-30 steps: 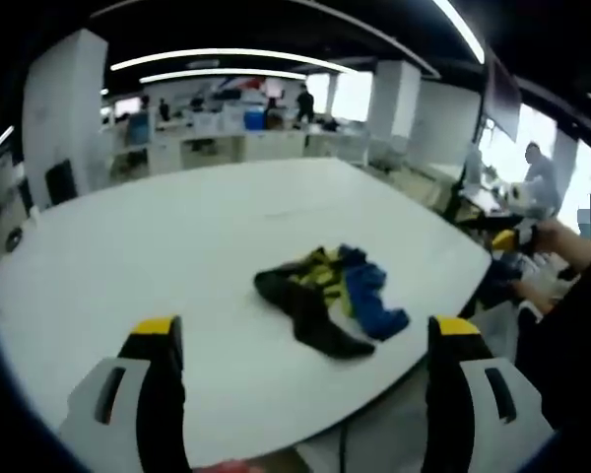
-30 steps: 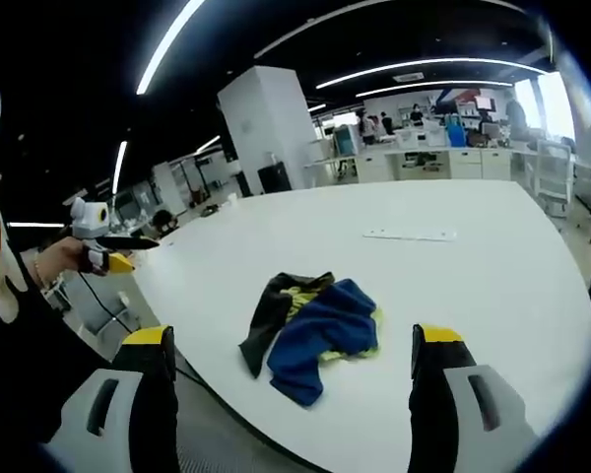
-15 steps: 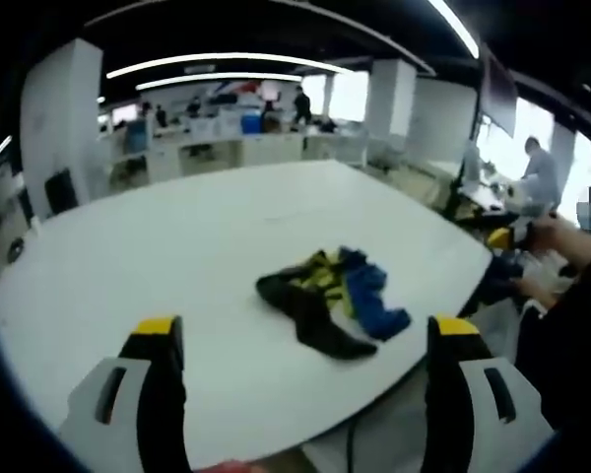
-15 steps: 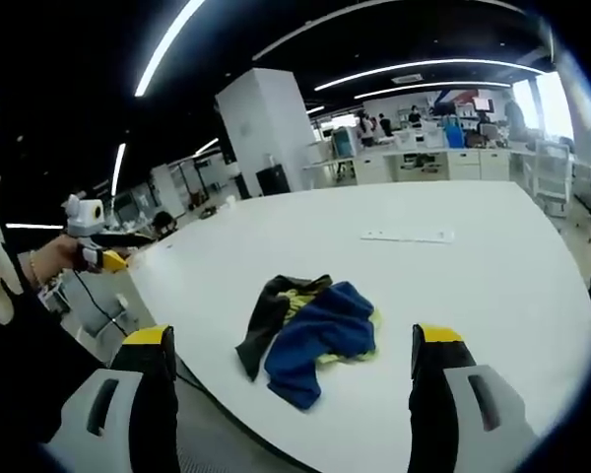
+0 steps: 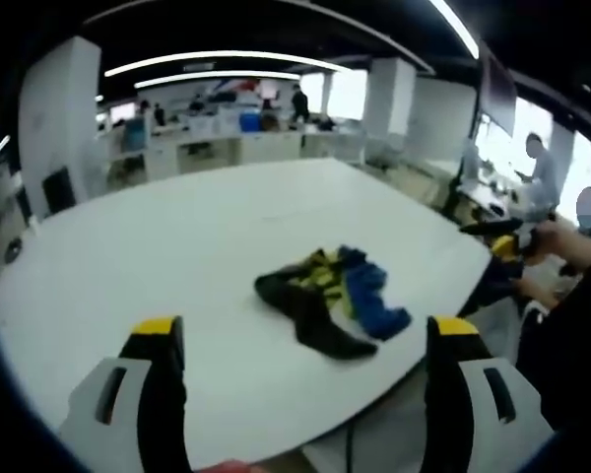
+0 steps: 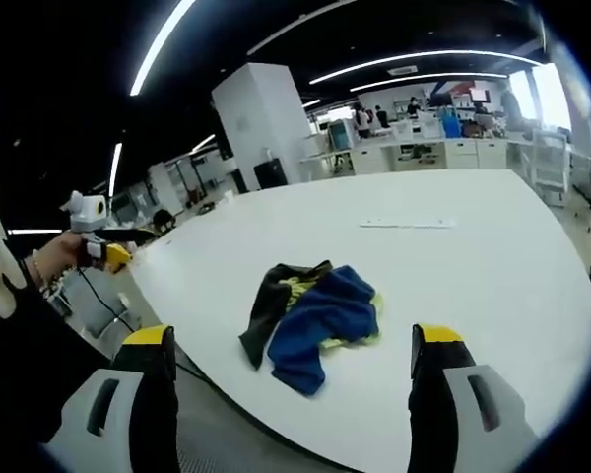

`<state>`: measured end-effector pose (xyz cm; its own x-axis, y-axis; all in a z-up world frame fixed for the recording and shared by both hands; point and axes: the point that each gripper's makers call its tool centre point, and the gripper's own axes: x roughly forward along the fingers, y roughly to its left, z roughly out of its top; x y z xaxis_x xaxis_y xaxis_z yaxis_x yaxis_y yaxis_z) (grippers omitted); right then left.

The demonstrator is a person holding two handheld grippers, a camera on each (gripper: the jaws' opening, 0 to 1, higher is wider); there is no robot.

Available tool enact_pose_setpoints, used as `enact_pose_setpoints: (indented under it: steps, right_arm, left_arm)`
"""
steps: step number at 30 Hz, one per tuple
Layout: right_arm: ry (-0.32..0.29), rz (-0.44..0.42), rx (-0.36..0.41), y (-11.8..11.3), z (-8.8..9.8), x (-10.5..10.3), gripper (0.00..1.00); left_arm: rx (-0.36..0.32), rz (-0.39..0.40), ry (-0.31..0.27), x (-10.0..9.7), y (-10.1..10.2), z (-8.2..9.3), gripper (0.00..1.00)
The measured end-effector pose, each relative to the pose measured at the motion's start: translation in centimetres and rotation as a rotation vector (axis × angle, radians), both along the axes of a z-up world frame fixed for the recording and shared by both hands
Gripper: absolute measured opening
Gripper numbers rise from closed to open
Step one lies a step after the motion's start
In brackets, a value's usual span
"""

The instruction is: Fold the garment on the visible template until the final outline fits inside the template.

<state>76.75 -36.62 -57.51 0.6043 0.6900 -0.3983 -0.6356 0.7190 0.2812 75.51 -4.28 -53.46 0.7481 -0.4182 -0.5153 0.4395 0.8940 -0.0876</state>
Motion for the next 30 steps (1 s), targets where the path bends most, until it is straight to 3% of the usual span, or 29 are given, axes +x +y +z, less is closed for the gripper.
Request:
enact_pose_setpoints:
  steps: [16, 30]
  right_arm:
    - [-0.003, -0.016, -0.024, -0.3, 0.0, 0.2, 0.99]
    - [0.007, 0.058, -0.071, 1.2, -1.0, 0.3, 0.97]
  left_arm:
    - [-0.006, -0.022, 0.024, -0.1, -0.3, -0.9, 0.98]
    - [-0.013, -0.031, 0.036, -0.1, -0.7, -1.5, 0.99]
